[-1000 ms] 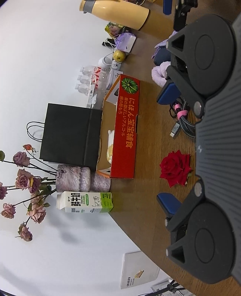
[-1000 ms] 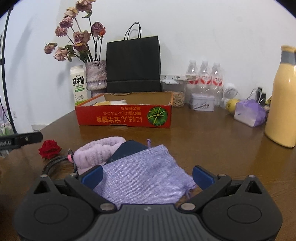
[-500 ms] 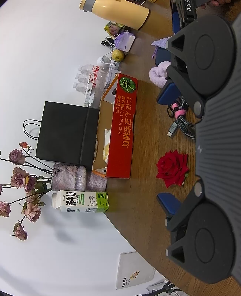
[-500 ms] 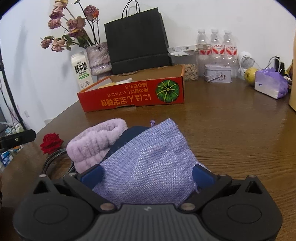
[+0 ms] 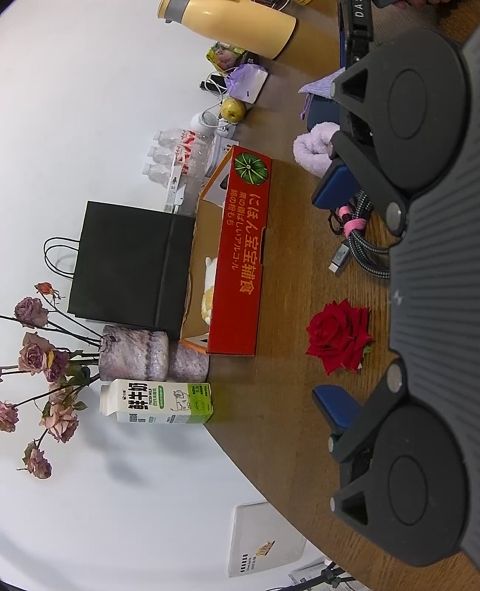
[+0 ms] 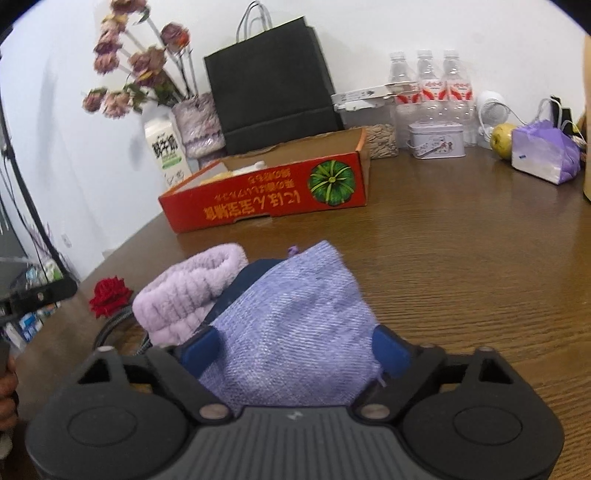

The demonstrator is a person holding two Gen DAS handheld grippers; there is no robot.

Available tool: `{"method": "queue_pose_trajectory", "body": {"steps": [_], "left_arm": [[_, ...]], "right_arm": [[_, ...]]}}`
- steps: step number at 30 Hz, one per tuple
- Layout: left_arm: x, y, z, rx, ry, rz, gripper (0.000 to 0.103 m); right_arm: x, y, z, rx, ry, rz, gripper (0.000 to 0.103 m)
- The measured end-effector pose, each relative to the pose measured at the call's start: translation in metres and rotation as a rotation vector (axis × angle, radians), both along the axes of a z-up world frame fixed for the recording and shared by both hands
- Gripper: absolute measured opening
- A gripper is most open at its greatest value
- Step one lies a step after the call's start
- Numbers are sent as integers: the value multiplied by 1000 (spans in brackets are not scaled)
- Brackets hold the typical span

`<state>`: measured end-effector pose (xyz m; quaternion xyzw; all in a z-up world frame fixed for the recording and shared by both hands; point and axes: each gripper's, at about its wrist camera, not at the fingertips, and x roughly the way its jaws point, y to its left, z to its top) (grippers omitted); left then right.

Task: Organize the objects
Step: 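Grasp the lilac drawstring pouch with the right tool and lift it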

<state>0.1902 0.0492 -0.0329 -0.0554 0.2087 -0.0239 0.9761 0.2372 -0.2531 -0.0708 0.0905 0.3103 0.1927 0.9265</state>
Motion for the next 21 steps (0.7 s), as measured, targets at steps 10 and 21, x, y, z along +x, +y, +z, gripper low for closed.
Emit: {"method": "queue_pose_trajectory", "body": {"steps": [10,21], "left_arm": [[3,-1,-2,-4,16,-3,103],[6,-1,-4,-2,29,1,103]], "right_arm": [[-9,-4,3,58,-38,41,36],[-28,-4,17,-44,-219,-73,6]]}}
